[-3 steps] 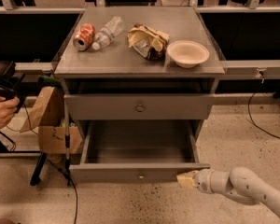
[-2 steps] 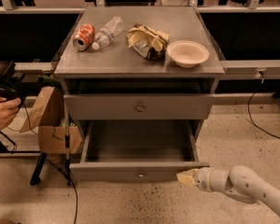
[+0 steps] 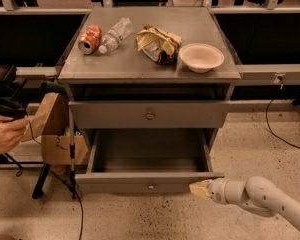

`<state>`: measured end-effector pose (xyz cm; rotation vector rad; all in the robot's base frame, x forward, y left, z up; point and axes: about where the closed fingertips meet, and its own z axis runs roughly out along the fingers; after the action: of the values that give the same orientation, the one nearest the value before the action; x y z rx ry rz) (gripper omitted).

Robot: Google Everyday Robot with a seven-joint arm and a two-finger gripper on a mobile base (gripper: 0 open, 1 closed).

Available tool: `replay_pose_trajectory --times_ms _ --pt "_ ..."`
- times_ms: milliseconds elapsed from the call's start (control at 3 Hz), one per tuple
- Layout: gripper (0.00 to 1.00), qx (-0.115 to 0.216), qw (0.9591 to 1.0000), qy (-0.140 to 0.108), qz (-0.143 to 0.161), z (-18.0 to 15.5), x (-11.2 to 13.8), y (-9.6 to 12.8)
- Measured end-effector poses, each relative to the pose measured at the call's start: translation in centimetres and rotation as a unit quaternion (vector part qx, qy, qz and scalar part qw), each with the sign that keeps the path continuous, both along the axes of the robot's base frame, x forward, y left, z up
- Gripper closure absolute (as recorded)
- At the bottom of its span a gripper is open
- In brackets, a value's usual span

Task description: Close middle drawer

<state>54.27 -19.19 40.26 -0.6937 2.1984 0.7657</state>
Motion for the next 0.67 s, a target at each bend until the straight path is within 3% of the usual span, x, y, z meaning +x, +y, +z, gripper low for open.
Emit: replay_pose_trajectory --times_ms 667 --pt "1.00 0.004 0.9998 0.006 -0.019 -0.59 0.64 -0.44"
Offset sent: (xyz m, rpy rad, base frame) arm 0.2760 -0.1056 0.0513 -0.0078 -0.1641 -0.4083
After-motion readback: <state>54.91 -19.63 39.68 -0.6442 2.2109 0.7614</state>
